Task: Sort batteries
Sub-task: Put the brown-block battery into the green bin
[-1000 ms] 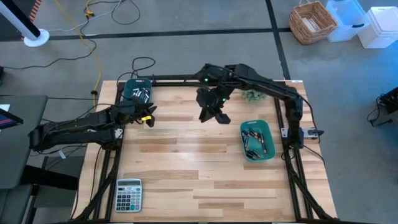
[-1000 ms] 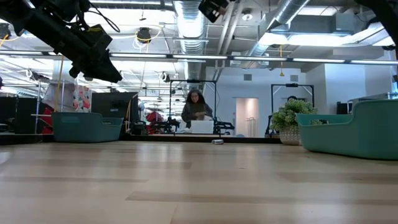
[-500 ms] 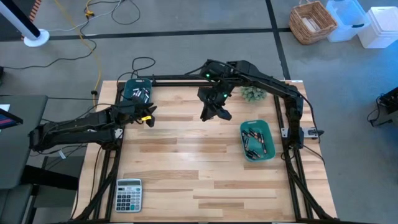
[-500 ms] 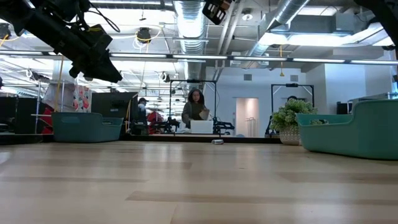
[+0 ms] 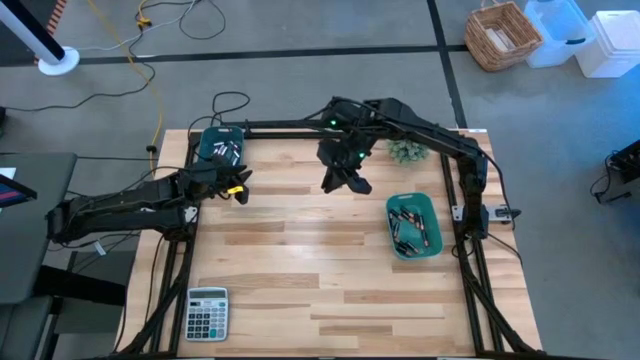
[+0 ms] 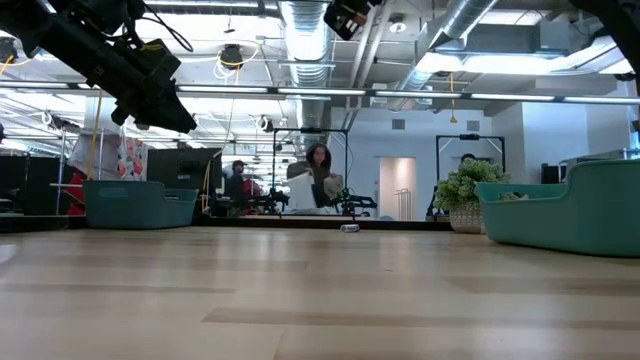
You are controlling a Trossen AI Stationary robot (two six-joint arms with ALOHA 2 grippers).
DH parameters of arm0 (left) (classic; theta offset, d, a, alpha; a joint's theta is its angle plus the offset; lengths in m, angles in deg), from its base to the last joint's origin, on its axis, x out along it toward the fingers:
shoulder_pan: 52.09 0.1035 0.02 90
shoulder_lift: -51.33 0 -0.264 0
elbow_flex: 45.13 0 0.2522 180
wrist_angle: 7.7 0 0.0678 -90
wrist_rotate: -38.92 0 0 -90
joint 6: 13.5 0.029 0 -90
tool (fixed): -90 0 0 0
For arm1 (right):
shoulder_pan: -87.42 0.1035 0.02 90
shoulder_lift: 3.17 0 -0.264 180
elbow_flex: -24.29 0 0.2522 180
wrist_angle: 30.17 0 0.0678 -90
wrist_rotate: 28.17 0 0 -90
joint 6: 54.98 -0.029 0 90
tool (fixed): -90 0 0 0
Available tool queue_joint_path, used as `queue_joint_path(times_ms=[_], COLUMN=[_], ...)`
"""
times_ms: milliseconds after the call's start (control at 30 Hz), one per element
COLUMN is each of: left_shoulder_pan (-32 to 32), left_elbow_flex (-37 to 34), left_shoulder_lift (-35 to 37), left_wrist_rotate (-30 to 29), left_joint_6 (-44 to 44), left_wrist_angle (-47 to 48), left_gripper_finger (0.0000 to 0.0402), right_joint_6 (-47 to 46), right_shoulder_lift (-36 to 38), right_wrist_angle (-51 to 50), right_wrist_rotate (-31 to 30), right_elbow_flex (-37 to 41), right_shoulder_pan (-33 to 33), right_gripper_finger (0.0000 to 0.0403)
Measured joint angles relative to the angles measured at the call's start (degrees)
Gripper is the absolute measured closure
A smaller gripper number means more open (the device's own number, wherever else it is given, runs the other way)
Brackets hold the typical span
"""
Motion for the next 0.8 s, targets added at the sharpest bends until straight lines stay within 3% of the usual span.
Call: queue_joint_path(times_ms=[467, 800], left_shoulder_pan=[0.0, 0.0], left_elbow_flex=[0.0, 0.0], left_shoulder_lift=[0.0, 0.0], left_wrist_rotate=[0.0, 0.0], left_joint_6=[0.0, -0.1], left_wrist_angle=[0.0, 0.0], left_gripper_finger=[0.029, 0.029], right_joint_6=[14.9, 13.7], right_shoulder_lift=[0.3, 0.3], right_wrist_angle=[-6.9, -13.6], right_wrist_rotate=[-0.8, -6.4], right_elbow_flex=[0.0, 0.0], right_shoulder_pan=[3.7, 6.1], right_gripper_finger=[0.034, 0.034])
